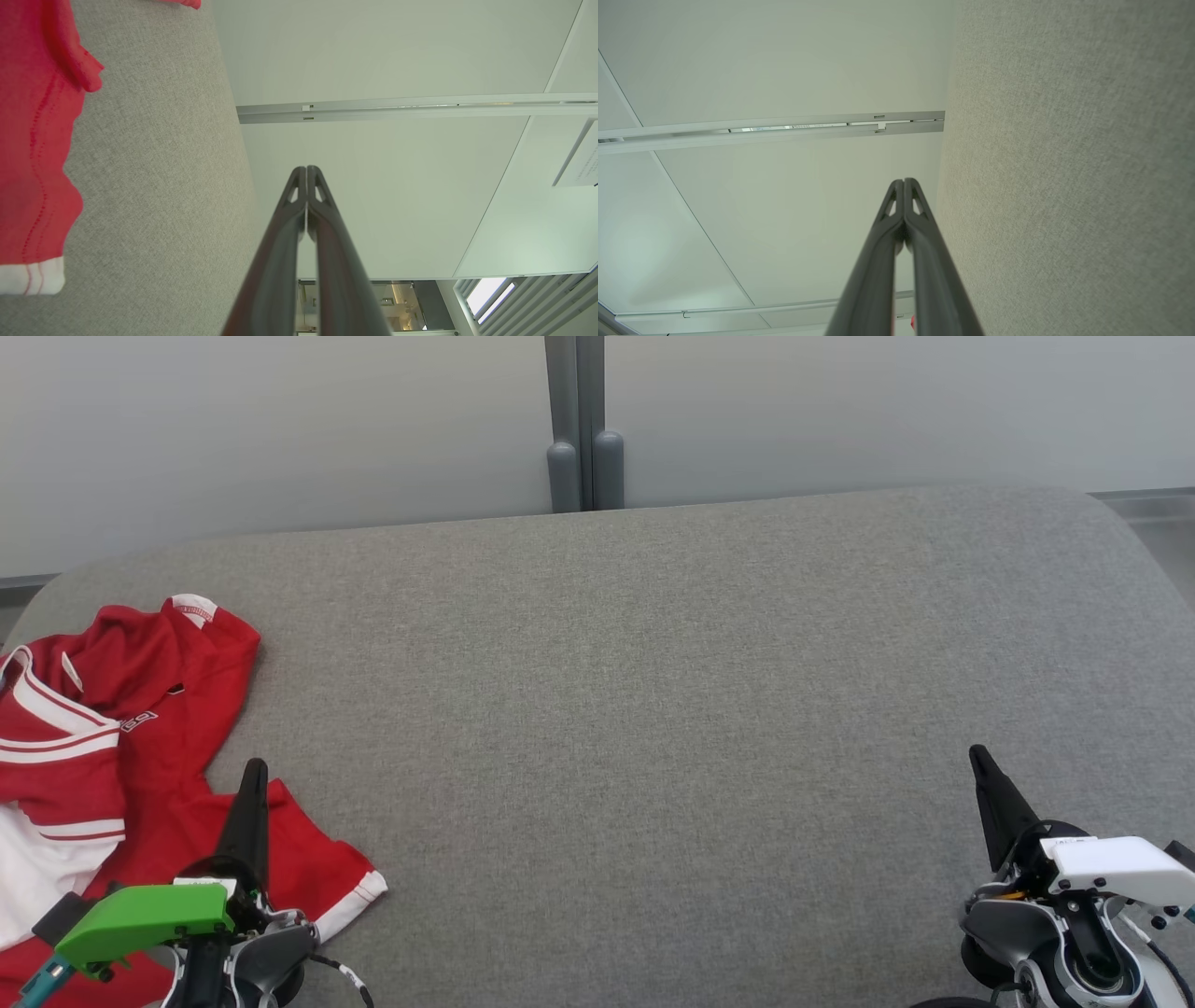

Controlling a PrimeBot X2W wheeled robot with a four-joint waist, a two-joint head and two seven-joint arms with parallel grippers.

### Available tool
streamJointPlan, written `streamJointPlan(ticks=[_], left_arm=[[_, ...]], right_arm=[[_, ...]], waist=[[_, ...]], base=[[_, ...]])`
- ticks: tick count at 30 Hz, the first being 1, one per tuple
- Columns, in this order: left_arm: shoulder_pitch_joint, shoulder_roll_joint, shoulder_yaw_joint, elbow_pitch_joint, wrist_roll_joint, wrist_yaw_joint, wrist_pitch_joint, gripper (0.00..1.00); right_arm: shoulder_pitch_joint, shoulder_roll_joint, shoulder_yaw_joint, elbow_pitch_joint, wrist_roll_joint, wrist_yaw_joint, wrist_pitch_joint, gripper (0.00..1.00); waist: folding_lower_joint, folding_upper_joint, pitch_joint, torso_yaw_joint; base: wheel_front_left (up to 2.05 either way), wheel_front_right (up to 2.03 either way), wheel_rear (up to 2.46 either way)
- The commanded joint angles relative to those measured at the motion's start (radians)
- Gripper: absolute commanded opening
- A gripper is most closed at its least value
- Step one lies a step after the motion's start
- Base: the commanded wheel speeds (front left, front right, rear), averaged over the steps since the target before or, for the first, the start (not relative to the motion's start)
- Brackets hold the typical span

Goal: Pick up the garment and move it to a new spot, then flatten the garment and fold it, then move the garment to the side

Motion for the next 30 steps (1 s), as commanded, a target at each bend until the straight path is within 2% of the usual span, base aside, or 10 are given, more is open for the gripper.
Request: streamJointPlan(ticks=[1, 11, 12, 22, 30], left_arm=[[-0.012, 0.001, 0.003, -0.002, -0.002, -0.004, 0.002, 0.0], [-0.012, 0.001, 0.003, -0.002, -0.002, -0.004, 0.002, 0.0], [0.0, 0.0, 0.0, 0.0, 0.0, 0.0, 0.0, 1.0], [0.016, -0.002, -0.046, -0.007, 0.002, 0.0, -0.037, 1.0], [0.013, 0.013, -0.098, -0.012, 0.063, 0.0, -0.078, 1.0]], right_arm=[[-0.007, -0.003, 0.0, -0.004, 0.005, 0.0, 0.0, 0.0], [-0.007, -0.003, 0.0, -0.004, 0.005, 0.0, 0.0, 0.0], [0.0, 0.0, 0.0, 0.0, 0.0, 0.0, 0.0, 1.0], [0.027, 0.003, 0.024, -0.014, -0.023, 0.0, -0.043, 1.0], [0.037, 0.002, 0.037, -0.043, -0.153, 0.0, -0.081, 1.0]], waist=[[0.0, 0.0, 0.0, 0.0], [0.0, 0.0, 0.0, 0.0], [0.0, 0.0, 0.0, 0.0], [0.0, 0.0, 0.0, 0.003], [0.0, 0.0, -0.001, 0.007]], base=[[0.0, 0.0, 0.0], [0.0, 0.0, 0.0], [0.0, 0.0, 0.0], [0.0, 0.0, 0.0], [0.0, 0.0, 0.0]])
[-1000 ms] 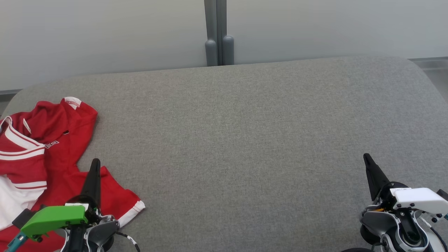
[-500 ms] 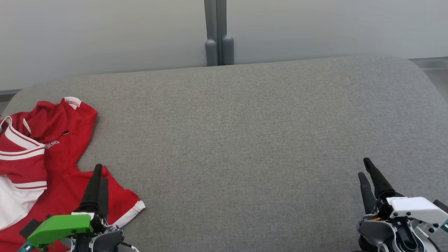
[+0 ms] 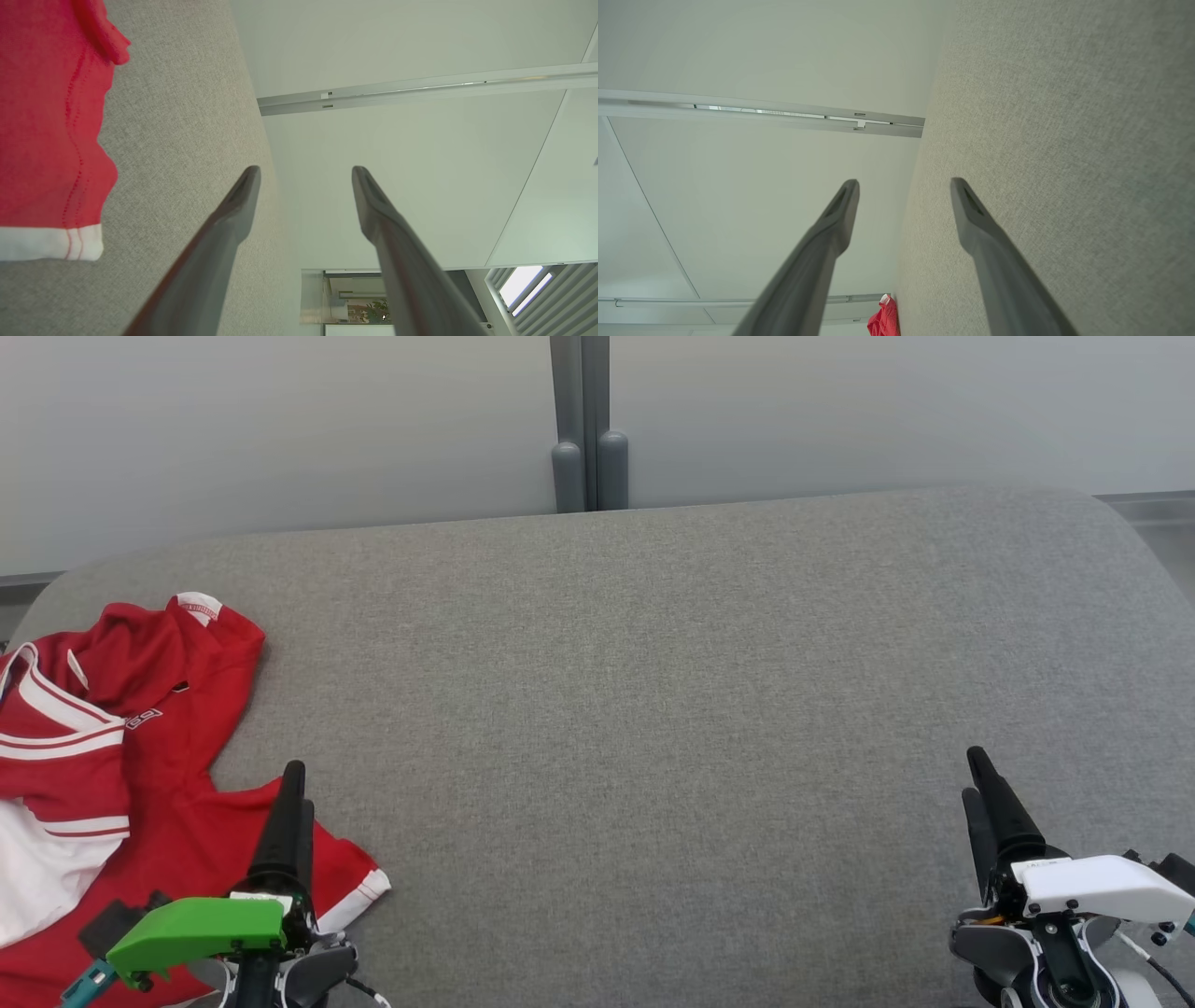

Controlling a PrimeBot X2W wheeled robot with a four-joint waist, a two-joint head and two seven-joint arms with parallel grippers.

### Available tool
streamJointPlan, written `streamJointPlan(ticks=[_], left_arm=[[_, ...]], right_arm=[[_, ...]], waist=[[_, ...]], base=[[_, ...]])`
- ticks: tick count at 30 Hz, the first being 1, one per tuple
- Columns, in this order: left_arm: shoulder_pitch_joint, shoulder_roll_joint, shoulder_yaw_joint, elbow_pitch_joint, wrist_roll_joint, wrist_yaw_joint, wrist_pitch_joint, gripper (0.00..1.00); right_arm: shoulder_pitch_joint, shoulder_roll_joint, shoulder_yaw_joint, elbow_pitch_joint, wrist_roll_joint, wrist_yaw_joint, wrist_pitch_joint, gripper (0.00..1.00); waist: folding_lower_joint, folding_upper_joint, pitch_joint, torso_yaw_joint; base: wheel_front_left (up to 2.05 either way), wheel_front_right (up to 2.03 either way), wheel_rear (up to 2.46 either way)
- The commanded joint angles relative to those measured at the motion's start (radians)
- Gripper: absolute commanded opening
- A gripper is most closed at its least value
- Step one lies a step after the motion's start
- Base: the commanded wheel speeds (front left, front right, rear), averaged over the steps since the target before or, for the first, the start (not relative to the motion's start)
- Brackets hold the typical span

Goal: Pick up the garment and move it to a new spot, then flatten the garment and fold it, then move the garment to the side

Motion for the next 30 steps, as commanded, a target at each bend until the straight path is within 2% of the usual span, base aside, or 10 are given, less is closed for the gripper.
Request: streamJointPlan(ticks=[1, 13, 17, 30], left_arm=[[-0.021, 0.017, -0.016, -0.017, 0.033, -0.002, -0.014, 1.0], [-0.026, 0.024, -0.054, -0.01, 0.31, -0.002, -0.069, 1.0], [-0.025, 0.028, -0.065, -0.01, 0.406, -0.002, -0.084, 1.0], [-0.021, 0.044, -0.086, 0.003, 0.681, 0.001, -0.126, 1.0]], right_arm=[[-0.005, -0.006, 0.005, -0.03, -0.053, 0.0, -0.015, 1.0], [0.0, -0.017, 0.039, -0.082, -0.414, 0.0, -0.069, 1.0], [-0.003, -0.038, 0.069, -0.091, -0.536, 0.0, -0.084, 1.0], [-0.008, -0.058, 0.103, -0.087, -0.77, 0.0, -0.126, 1.0]], waist=[[0.0, 0.0, 0.0, 0.001], [0.0, 0.0, -0.001, 0.011], [0.0, 0.0, -0.001, 0.014], [0.0, 0.0, -0.002, 0.023]], base=[[0.0, 0.0, 0.0], [0.0, 0.0, 0.0], [0.0, 0.0, 0.0], [0.0, 0.0, 0.0]])
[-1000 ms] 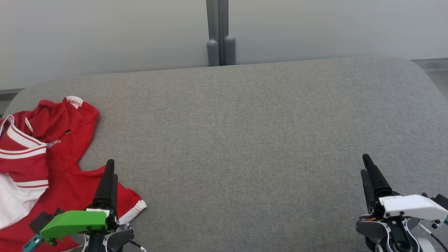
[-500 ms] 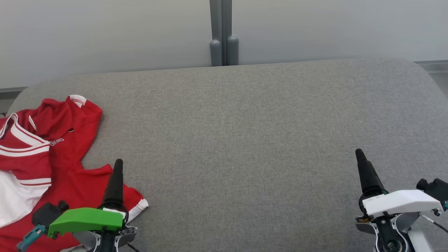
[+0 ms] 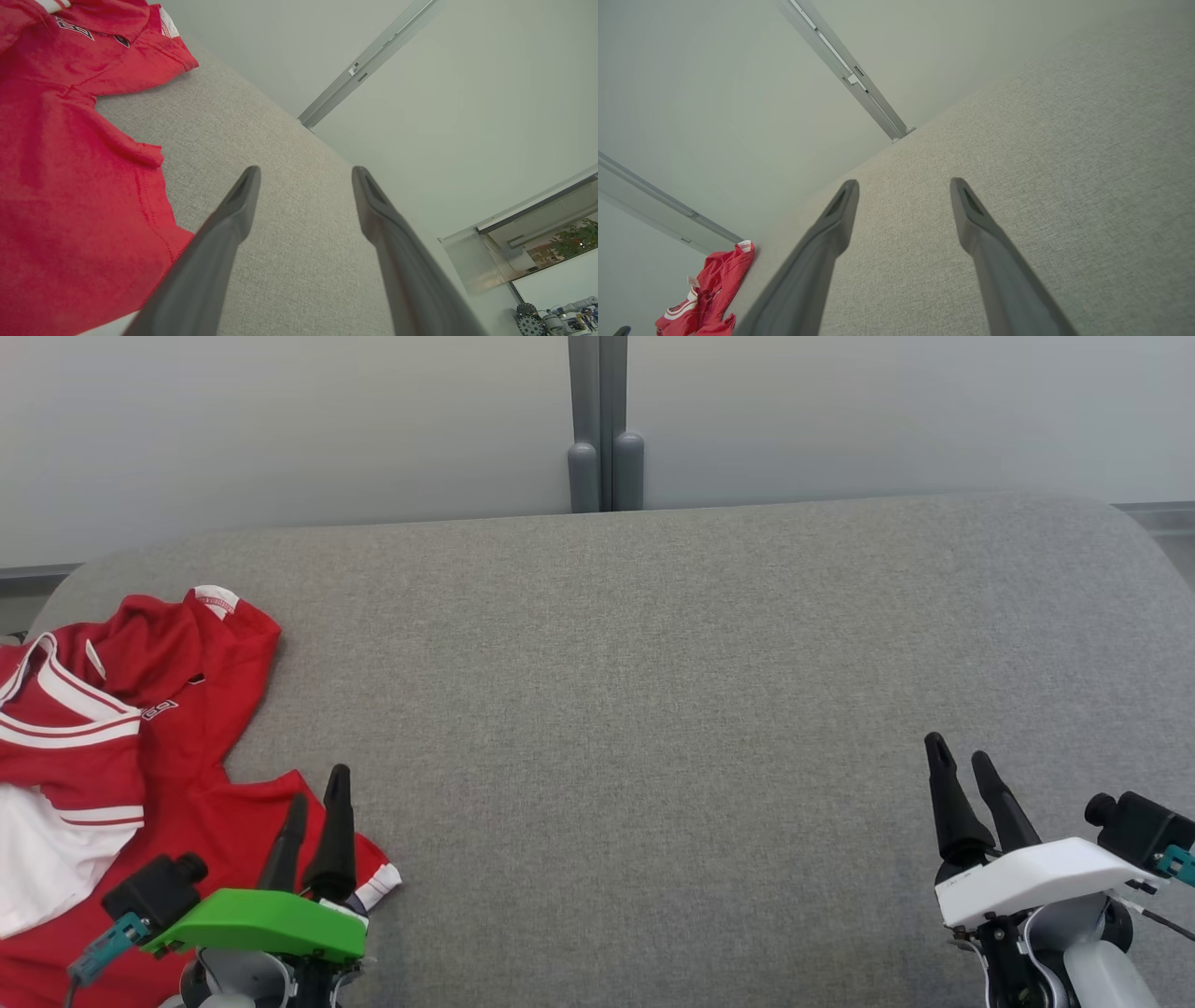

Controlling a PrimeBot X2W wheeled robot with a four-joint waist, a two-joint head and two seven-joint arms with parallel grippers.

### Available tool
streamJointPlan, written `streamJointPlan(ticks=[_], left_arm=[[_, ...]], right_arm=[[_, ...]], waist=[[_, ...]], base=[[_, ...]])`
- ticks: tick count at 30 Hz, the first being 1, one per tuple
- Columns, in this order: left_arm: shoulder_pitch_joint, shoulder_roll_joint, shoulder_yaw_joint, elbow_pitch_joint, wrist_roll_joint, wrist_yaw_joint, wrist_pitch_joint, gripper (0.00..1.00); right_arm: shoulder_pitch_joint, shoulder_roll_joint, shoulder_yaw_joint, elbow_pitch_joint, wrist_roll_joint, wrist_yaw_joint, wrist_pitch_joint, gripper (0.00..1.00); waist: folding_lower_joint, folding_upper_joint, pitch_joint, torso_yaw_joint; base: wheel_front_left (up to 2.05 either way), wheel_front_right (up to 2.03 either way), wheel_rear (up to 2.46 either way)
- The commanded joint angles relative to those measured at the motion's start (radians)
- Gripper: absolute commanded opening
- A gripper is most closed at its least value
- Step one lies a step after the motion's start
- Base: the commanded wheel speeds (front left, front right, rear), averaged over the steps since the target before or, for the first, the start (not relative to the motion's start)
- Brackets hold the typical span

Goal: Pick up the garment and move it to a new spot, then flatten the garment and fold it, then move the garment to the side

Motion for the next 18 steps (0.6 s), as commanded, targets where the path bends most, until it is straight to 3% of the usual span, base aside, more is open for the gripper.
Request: streamJointPlan(ticks=[1, 18], left_arm=[[-0.019, 0.014, -0.004, -0.006, 0.044, 0.001, -0.012, 1.0], [-0.015, 0.03, -0.021, 0.026, 0.337, 0.013, -0.065, 1.0]], right_arm=[[-0.018, -0.012, 0.006, -0.008, -0.037, 0.0, -0.011, 1.0], [-0.03, -0.039, 0.057, 0.053, -0.269, 0.0, -0.066, 1.0]], waist=[[0.0, -0.0001, 0.0, 0.001], [0.0, -0.0001, -0.001, 0.007]], base=[[0.0, 0.0, 0.0], [0.0, 0.0, 0.0]])
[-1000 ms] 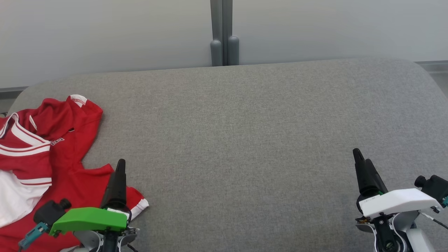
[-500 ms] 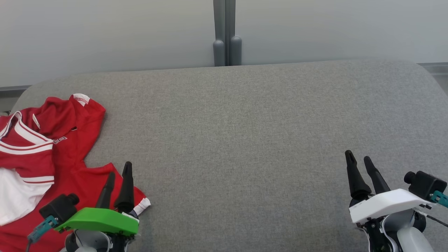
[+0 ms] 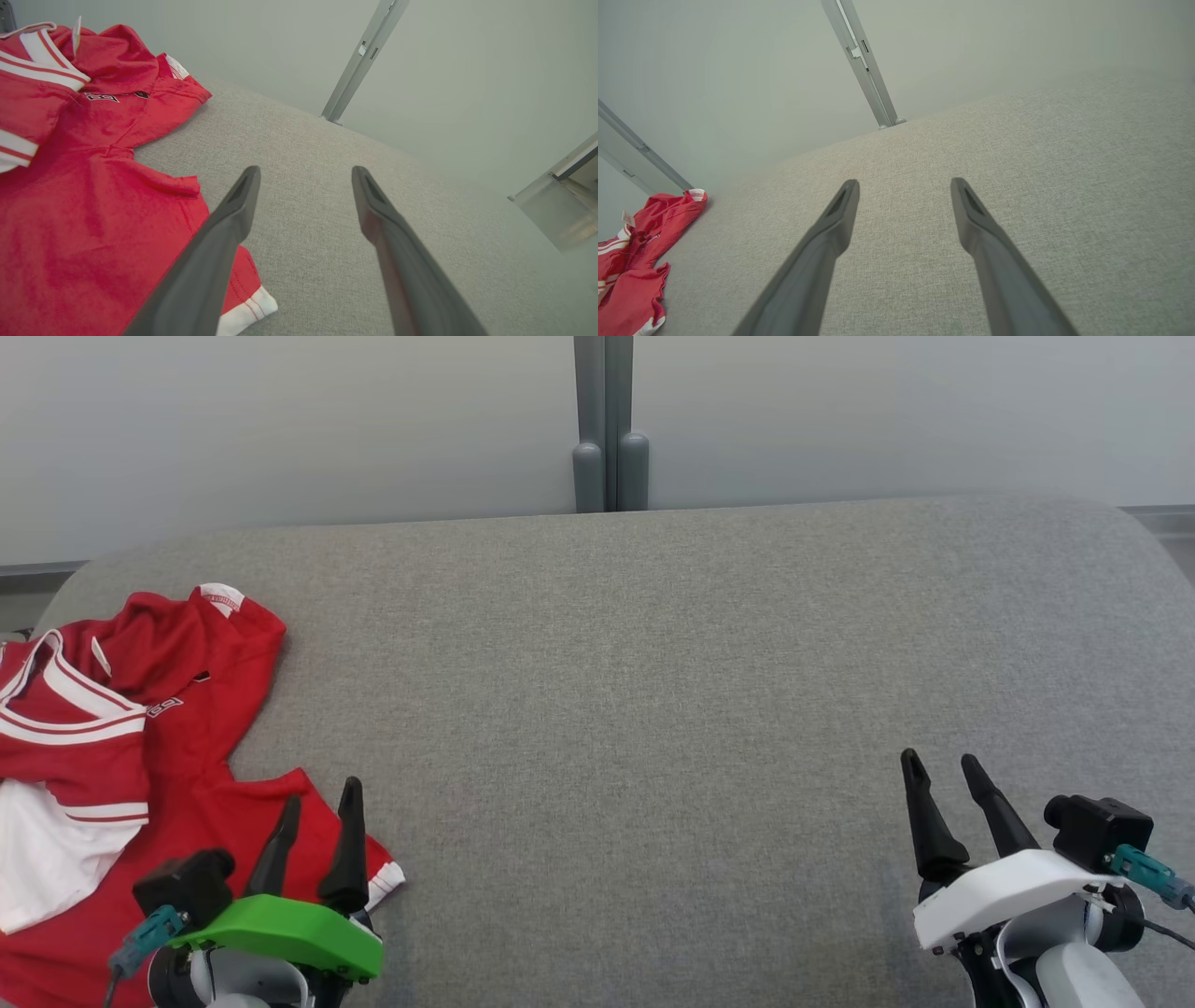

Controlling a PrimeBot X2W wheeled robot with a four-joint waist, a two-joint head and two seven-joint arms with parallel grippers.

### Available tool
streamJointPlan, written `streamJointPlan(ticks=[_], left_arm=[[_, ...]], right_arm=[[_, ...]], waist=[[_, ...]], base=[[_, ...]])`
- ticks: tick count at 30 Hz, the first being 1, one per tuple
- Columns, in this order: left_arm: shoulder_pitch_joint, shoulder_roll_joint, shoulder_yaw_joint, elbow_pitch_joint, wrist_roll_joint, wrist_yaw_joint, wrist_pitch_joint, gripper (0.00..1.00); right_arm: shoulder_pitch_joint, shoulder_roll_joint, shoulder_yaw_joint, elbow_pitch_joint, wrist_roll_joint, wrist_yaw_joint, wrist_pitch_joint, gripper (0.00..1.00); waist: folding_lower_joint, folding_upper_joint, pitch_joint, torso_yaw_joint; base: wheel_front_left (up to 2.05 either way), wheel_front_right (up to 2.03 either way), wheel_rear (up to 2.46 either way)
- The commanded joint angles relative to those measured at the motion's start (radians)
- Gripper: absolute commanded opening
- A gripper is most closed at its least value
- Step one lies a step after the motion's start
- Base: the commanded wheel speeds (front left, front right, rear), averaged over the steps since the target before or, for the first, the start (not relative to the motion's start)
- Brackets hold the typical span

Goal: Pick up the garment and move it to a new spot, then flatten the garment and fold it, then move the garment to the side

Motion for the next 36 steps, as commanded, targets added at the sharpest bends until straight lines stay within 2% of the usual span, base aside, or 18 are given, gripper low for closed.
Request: streamJointPlan(ticks=[1, 14, 36], left_arm=[[-0.014, 0.011, 0.0, -0.004, 0.036, 0.005, -0.009, 1.0], [0.002, 0.024, -0.005, 0.021, 0.178, 0.006, -0.043, 1.0], [0.012, 0.017, 0.002, 0.06, 0.357, 0.002, -0.089, 1.0]], right_arm=[[-0.019, -0.011, 0.004, -0.003, -0.031, 0.0, -0.011, 1.0], [-0.01, -0.005, -0.011, 0.018, -0.162, 0.0, -0.045, 1.0], [0.044, 0.013, -0.076, 0.03, -0.324, 0.001, -0.092, 1.0]], waist=[[0.0, 0.0, 0.0, 0.001], [0.0, 0.0, 0.001, 0.005], [0.0, 0.0, 0.0, 0.009]], base=[[0.0, 0.0, 0.0], [0.0, 0.0, 0.0], [0.0, 0.0, 0.0]])
